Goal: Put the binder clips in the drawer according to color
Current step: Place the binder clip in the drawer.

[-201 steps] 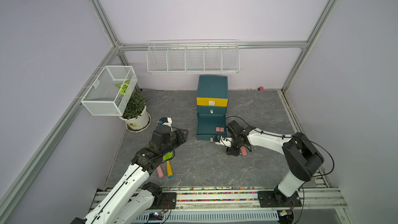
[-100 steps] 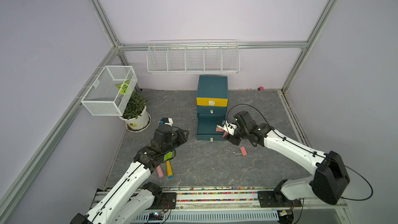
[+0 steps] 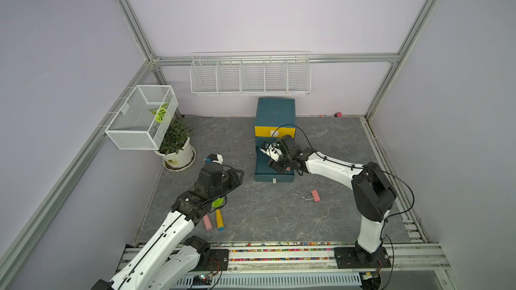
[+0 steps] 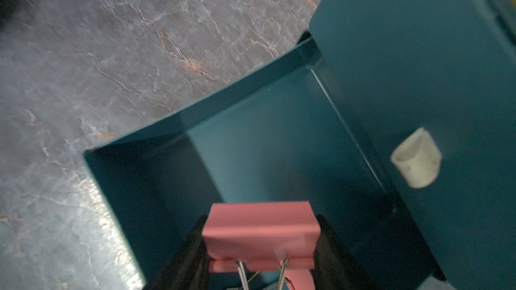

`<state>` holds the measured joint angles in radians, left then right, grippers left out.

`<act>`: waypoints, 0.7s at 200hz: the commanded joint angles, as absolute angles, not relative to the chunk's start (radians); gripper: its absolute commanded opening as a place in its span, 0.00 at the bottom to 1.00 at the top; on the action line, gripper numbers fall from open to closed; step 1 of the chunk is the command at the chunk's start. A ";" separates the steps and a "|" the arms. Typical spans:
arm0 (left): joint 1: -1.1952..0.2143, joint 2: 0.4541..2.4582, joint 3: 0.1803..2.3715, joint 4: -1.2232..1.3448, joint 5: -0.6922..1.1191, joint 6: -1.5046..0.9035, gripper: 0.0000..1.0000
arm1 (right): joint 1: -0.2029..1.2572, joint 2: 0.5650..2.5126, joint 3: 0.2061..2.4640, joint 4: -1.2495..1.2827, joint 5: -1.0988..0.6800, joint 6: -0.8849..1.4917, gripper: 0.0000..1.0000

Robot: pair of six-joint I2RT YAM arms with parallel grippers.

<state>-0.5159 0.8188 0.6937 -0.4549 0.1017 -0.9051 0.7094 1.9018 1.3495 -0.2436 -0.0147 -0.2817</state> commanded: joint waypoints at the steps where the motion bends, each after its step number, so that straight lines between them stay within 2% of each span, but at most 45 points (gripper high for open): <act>1: -0.509 0.801 0.696 -0.485 0.085 -0.912 0.35 | 0.718 1.902 1.325 -0.153 0.024 -0.246 0.56; 24: -0.510 0.791 0.697 -0.496 0.084 -0.910 0.36 | 0.717 1.888 1.282 -0.114 0.027 -0.224 0.74; 59: -0.509 0.788 0.711 -0.504 0.081 -0.907 0.36 | 0.722 1.795 1.188 -0.045 0.052 -0.170 0.87; 101: -0.509 0.787 0.737 -0.527 0.071 -0.882 0.36 | 0.743 1.528 1.014 -0.026 0.167 -0.043 0.85; 140: -0.509 0.776 0.744 -0.529 0.072 -0.880 0.37 | 0.761 1.234 0.867 -0.306 0.421 0.206 0.76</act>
<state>-0.5159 0.7856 0.6994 -0.5148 0.0814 -0.9016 0.7532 1.3544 0.9398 -0.1059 0.2195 -0.0036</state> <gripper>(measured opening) 0.368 0.788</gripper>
